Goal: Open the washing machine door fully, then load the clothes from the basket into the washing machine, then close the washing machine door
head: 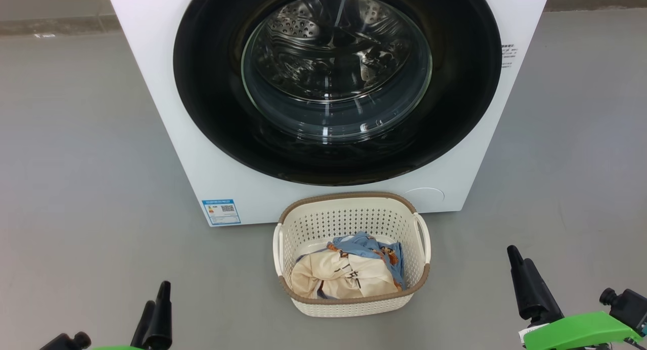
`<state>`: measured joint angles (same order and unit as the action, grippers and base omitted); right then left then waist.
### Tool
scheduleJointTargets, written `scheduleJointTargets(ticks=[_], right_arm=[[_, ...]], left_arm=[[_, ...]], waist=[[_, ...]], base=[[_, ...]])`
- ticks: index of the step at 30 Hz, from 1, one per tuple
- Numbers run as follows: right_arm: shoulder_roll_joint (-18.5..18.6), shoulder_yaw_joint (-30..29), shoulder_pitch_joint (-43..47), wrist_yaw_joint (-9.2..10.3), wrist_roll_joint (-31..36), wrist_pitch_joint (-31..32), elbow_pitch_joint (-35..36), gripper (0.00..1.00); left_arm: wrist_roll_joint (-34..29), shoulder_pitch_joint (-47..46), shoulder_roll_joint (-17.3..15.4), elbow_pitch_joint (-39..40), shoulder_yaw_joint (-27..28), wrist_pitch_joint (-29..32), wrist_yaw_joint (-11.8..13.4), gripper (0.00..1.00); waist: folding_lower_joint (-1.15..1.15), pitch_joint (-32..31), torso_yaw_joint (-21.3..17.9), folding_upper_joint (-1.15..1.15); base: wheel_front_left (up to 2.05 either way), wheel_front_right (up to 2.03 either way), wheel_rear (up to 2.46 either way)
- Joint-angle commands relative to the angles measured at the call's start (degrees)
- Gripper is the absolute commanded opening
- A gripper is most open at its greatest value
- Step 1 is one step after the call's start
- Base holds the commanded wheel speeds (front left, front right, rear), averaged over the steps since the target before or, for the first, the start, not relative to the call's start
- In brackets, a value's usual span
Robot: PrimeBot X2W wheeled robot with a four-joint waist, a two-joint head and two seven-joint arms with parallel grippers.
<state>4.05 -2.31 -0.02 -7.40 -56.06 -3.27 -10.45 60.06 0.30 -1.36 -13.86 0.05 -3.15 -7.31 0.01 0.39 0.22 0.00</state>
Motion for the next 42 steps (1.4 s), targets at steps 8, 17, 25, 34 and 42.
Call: scheduleJointTargets(ticks=[8,17,25,34,42], right_arm=[[1.61,1.95,-1.85,-0.05,7.62,-2.09,2.08,1.0],[2.14,2.15,-1.52,-0.05,13.71,-3.59,1.66,1.0],[2.37,1.91,-0.93,-0.06,19.42,-4.93,-0.2,1.0],[2.6,1.89,-0.69,-0.07,25.29,-6.44,-0.53,1.0],[2.69,1.84,-0.5,-0.07,30.54,-7.78,-0.58,1.0]], left_arm=[[-9.15,-0.41,-2.13,2.62,-0.21,-2.15,-0.1,1.0],[-16.17,-0.14,-3.09,3.21,-0.84,-3.66,-0.11,1.0],[-22.75,0.4,-3.76,3.49,-1.44,-5.01,-0.12,1.0],[-30.81,1.03,-4.52,4.12,-1.18,-6.53,-0.13,1.0],[-36.72,1.43,-4.72,4.88,-1.06,-7.88,-0.14,1.0]], waist=[[0.0,0.04,0.01,0.0],[0.0,0.18,0.15,0.0],[0.0,0.16,0.32,0.0],[0.0,0.31,0.15,0.0],[0.0,0.59,0.07,0.0]], base=[[0.0,0.0,0.0],[0.0,0.0,0.0],[0.0,0.0,0.0],[0.0,0.0,0.0],[0.0,0.0,0.0]])
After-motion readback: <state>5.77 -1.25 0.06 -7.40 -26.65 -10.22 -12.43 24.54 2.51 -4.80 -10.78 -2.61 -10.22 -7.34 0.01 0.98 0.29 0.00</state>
